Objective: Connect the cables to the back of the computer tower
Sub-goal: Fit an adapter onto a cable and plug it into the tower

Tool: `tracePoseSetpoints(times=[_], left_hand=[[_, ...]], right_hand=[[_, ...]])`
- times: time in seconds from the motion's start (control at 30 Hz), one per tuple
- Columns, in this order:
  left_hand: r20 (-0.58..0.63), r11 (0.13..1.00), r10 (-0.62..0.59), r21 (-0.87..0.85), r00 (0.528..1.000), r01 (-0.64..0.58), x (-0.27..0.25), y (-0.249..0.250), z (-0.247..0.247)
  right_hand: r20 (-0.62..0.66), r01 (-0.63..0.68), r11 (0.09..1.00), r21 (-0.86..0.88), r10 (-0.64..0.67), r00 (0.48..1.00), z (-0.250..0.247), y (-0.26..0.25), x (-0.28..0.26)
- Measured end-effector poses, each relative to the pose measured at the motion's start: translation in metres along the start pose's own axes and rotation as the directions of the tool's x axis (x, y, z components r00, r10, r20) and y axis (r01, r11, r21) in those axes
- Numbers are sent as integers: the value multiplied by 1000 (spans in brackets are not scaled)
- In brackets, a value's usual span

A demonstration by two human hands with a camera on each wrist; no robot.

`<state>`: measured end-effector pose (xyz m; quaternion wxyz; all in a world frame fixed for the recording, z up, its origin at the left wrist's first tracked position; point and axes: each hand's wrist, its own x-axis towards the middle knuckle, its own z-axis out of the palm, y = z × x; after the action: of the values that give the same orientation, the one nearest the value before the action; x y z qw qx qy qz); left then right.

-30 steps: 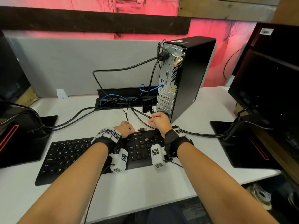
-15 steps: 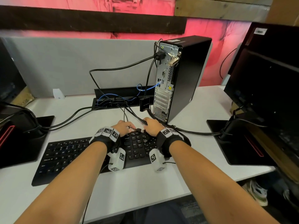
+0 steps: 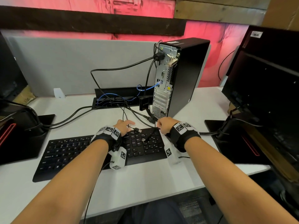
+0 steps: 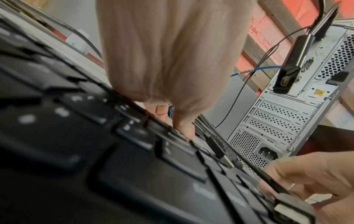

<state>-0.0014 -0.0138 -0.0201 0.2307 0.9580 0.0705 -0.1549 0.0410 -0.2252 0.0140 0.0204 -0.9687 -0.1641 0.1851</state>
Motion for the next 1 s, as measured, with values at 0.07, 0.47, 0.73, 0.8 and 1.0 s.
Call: tracePoseSetpoints(times=[0.07,0.47,0.73,0.8,1.0], left_hand=[[5,1000,-8,-2,1000,8,-2,0,1],[-522,909,411,174,747,-378,-19,37,-9],[-180,897,398,281,899,-341,-32,40,-36],[-199,921,357,239,912,-309,-32,32,-39],[-270,913,402,196,875,-358,-32,25,-38]], right_hand=[[25,0,998,-68,1,1000,1,-6,0],[-225,371,869,326,-310,924,-16,-12,-16],[-204,216,935,281,-162,966,-43,-25,-24],[-316,241,873,424,-107,943,-52,-26,-24],[-380,403,593,697,-171,909,-67,-42,-18]])
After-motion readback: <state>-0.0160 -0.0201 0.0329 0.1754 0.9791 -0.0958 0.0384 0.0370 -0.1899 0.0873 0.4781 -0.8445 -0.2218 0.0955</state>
